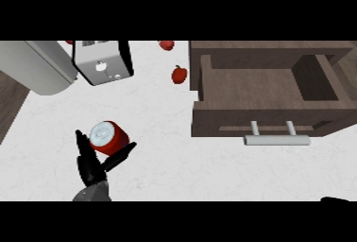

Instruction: Pick up the can, place it into the drawer and close the drawer

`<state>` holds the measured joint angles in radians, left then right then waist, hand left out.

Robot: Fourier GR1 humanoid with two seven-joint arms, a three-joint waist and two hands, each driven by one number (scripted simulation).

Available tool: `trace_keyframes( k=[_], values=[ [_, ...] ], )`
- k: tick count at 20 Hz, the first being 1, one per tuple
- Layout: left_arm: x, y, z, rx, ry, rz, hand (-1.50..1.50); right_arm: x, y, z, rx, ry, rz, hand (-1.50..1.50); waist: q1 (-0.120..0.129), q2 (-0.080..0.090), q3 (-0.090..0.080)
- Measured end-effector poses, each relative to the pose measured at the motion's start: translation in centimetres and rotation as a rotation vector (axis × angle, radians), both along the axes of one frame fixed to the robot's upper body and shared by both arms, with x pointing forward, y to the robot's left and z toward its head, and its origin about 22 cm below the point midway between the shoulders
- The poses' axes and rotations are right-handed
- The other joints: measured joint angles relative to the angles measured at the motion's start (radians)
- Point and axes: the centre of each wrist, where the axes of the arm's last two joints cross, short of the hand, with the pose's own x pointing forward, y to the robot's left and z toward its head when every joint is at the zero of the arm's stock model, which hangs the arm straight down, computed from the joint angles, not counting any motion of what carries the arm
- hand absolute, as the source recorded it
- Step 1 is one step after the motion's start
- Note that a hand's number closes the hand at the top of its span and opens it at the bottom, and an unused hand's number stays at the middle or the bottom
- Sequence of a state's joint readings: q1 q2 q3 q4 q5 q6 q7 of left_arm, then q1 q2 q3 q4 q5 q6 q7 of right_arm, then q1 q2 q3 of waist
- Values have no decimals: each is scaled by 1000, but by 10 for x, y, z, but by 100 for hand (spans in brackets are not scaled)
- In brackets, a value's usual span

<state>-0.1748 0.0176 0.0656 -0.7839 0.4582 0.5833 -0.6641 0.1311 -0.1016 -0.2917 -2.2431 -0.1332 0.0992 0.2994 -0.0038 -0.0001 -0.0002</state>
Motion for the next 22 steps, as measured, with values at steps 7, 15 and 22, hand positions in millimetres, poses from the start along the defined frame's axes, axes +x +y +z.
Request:
trace_keyframes(
  k=[7,15,22],
  values=[
    [24,3,5,-23,-32,-104,150,-2,-1,5,2,-5,0,-150,-2,0,0],
    [46,9,9,-64,-95,-176,150,4,-4,3,-3,-17,-18,-150,-5,2,0],
    [65,0,23,-66,-147,-347,150,5,1,0,-15,-21,-18,-150,-5,1,0]
  ],
)
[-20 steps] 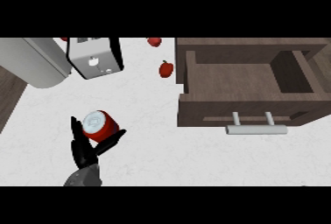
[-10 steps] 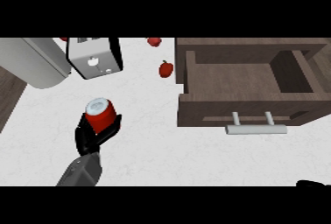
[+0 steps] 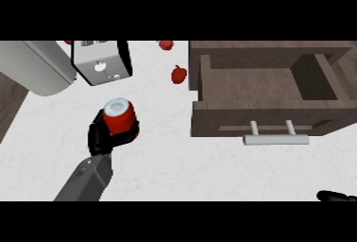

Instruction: Pick up the can, place it into the drawer and close the drawer

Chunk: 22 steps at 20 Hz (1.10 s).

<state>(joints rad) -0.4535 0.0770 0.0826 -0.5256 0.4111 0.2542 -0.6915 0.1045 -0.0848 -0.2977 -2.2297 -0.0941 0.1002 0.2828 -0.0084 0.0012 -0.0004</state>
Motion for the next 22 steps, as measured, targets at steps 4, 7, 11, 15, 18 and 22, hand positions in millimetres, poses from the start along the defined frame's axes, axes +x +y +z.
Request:
trace_keyframes(
  k=[4,7,11,15,18,22],
  values=[
    [17,-7,12,-5,-13,-185,150,-2,0,4,-1,-6,3,-150,-10,2,-1],
    [30,-13,23,-11,-31,-264,150,-5,-1,7,-6,-9,-3,-150,-8,1,-1],
    [48,-28,43,-10,-47,-341,150,-6,-1,9,-8,-17,-9,-150,-3,0,0],
    [68,-47,76,25,-76,-399,150,-1,-5,2,-17,-21,-25,-150,4,-3,1],
    [78,-68,104,44,-90,-444,150,-4,-4,3,-19,-20,-34,-150,9,-5,1],
    [92,-89,152,55,-110,-481,150,-5,-10,6,-24,-16,-35,-150,9,-6,1]
  ],
)
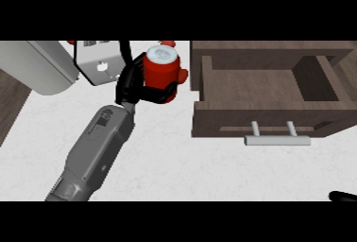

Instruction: Pick up the can, place it into the drawer and close the drawer

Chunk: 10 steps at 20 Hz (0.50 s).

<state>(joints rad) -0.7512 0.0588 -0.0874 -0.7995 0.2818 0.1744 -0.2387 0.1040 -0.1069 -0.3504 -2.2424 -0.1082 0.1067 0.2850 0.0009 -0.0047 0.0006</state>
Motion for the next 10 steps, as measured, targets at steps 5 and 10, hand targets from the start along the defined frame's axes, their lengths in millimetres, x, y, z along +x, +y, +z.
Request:
trace_keyframes(
  k=[5,10],
  values=[
    [4,-30,53,-6,-13,-31,150,-1,7,9,0,0,0,-150,-1,1,0],
    [9,-55,101,17,-31,-46,150,0,11,7,-3,-3,2,-150,-6,3,0]
  ],
)
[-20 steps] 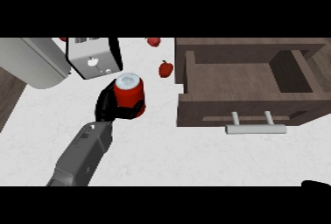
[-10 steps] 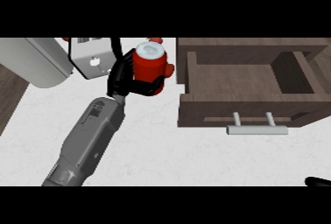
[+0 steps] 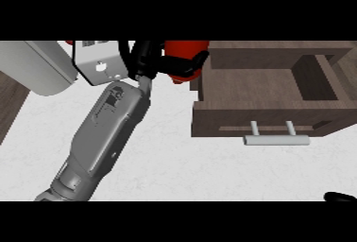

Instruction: Pick up the can, place it into the drawer and close the drawer

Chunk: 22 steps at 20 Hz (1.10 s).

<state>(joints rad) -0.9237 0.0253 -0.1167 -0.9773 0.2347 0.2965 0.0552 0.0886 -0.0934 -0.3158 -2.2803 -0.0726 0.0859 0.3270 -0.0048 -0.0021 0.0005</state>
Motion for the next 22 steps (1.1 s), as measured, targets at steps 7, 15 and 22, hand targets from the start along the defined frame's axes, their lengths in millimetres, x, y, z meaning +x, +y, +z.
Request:
trace_keyframes(
  k=[7,15,22],
  values=[
    [10,-39,53,45,-17,-13,150,6,0,-2,11,-14,-1,-150,-12,4,0],
    [19,-75,99,91,3,-15,150,10,0,6,4,-15,11,-150,-29,8,0],
    [24,-93,112,141,12,-9,150,13,-1,10,7,-24,22,-150,-47,13,1]
  ],
)
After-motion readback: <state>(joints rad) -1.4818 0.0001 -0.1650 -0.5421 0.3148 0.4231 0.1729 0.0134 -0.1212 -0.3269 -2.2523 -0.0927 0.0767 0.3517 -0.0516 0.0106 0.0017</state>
